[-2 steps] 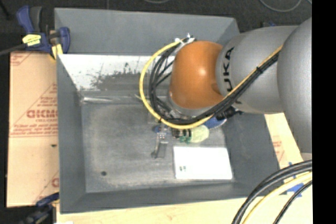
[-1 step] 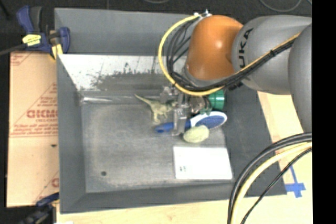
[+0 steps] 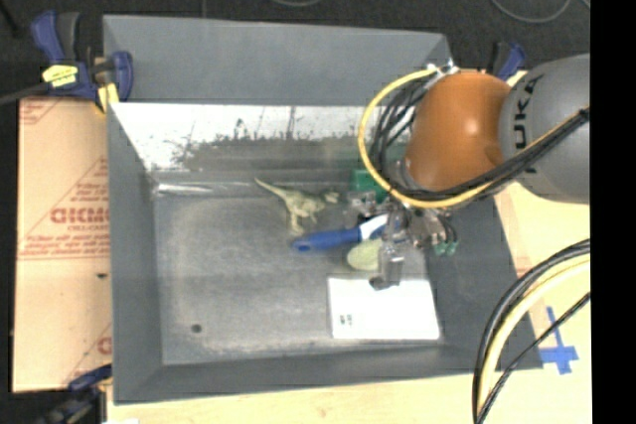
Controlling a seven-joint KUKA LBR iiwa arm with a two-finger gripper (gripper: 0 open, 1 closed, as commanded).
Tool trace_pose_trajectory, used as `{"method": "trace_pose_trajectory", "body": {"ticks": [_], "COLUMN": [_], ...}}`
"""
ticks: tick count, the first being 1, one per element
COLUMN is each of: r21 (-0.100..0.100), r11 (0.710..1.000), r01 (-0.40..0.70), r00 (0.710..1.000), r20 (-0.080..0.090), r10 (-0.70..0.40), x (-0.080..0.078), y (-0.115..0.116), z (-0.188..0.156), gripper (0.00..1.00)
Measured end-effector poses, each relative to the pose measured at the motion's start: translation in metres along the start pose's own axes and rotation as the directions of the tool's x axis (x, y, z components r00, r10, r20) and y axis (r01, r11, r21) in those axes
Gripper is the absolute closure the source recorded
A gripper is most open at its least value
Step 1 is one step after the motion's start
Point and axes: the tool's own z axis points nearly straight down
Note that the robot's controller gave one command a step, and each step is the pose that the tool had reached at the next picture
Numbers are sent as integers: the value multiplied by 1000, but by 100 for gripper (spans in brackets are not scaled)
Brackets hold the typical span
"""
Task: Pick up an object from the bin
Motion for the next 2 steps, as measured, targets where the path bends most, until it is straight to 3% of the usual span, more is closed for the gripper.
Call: {"method": "trace_pose_trajectory", "body": {"ticks": [1,2], "r21": [-2,-16], "r11": [998,996], "r01": [-61,87], "r00": [998,996], "r20": [-2,8], "r10": [61,-87], "x": [-17,-39], "y": [-19,-43], "z": [38,52], "gripper": [0,100]}}
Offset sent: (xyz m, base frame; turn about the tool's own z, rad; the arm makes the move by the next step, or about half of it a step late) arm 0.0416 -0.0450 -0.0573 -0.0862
